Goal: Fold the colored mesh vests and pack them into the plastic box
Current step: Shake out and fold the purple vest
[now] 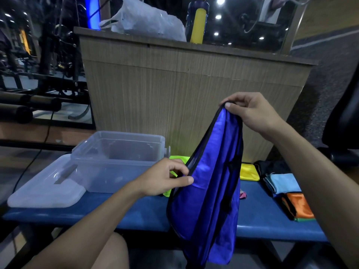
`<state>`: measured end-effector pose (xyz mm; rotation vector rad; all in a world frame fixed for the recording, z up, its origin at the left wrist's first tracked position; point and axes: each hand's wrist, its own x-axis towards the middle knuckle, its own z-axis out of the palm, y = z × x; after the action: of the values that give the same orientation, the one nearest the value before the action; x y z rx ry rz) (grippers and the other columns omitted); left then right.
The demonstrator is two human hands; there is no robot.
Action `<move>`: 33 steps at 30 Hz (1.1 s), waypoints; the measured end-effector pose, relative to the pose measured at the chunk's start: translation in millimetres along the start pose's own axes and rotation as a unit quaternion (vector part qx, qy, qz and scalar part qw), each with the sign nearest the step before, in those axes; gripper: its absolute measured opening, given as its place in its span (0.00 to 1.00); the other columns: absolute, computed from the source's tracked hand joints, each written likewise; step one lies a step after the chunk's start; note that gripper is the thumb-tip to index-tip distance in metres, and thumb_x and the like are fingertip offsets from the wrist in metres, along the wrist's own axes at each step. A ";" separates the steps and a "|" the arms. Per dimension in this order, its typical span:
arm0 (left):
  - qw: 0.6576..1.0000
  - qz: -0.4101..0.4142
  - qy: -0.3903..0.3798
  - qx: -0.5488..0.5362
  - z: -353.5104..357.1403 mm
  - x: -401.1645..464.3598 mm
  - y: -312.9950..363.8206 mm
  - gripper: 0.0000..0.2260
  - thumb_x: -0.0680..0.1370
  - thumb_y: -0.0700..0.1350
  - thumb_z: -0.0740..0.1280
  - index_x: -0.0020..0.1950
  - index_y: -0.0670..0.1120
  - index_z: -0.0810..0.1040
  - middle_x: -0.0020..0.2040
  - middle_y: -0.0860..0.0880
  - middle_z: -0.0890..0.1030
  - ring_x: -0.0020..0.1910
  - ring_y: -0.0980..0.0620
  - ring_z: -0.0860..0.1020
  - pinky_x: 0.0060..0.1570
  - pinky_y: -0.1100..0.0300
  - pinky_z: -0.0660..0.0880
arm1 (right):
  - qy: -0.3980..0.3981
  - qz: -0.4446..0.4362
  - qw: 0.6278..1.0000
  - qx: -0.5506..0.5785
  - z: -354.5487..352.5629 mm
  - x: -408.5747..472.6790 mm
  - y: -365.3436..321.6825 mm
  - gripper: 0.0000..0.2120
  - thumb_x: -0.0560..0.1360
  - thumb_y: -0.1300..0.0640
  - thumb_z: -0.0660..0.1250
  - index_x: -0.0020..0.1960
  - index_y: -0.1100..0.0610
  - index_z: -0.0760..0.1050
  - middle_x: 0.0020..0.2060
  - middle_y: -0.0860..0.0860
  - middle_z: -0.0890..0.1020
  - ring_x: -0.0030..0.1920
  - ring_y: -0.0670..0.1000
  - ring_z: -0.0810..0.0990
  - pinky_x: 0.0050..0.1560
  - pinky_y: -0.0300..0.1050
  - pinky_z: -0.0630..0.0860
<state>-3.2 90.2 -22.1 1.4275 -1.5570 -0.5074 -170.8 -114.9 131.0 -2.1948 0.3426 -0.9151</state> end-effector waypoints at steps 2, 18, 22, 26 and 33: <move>1.000 -0.009 -0.002 0.007 -2.2 -2.5 -0.1 0.08 0.78 0.44 0.75 0.41 0.43 0.81 0.39 0.58 0.73 0.33 0.61 0.71 0.36 0.66 0.67 | 0.019 0.015 1.000 -0.002 -2.9 -0.4 6.8 0.06 0.82 0.61 0.67 0.52 0.56 0.84 0.42 0.51 0.87 0.42 0.43 0.81 0.45 0.36 0.76; 0.979 -0.075 0.075 0.175 -95.3 -43.3 -8.0 0.21 0.69 0.72 0.69 0.40 0.54 0.84 0.37 0.54 0.84 0.37 0.60 0.80 0.43 0.63 0.75 | 0.158 0.069 0.981 0.090 -58.9 -22.9 44.6 0.06 0.81 0.61 0.67 0.50 0.54 0.82 0.35 0.43 0.84 0.35 0.40 0.78 0.38 0.35 0.74; 0.990 -0.033 0.139 0.000 -122.9 -40.0 46.2 0.10 0.76 0.49 0.70 0.39 0.46 0.86 0.37 0.50 0.83 0.39 0.58 0.80 0.45 0.65 0.77 | 0.117 0.106 0.971 0.181 -66.3 -36.3 50.9 0.02 0.74 0.56 0.74 0.44 0.54 0.84 0.35 0.45 0.84 0.36 0.43 0.79 0.40 0.38 0.75; 0.983 -0.001 0.149 -0.110 -145.7 -27.0 116.3 0.09 0.77 0.42 0.64 0.40 0.43 0.80 0.33 0.54 0.79 0.32 0.61 0.76 0.34 0.71 0.74 | 0.027 0.155 0.959 0.236 -83.7 -52.4 67.2 0.12 0.62 0.52 0.76 0.43 0.56 0.85 0.39 0.51 0.83 0.37 0.46 0.82 0.40 0.37 0.81; 0.920 -0.065 0.128 0.365 -173.2 1.4 110.6 0.06 0.81 0.45 0.70 0.47 0.50 0.85 0.43 0.54 0.86 0.44 0.54 0.83 0.53 0.53 0.80 | -0.094 0.195 0.949 0.228 -98.5 -77.7 86.9 0.10 0.75 0.62 0.64 0.42 0.61 0.83 0.39 0.58 0.82 0.38 0.51 0.83 0.41 0.41 0.83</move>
<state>80.6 163.7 150.4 2.0687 -1.5015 0.2293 -292.6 -189.8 77.7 -1.6877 0.4072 -0.5002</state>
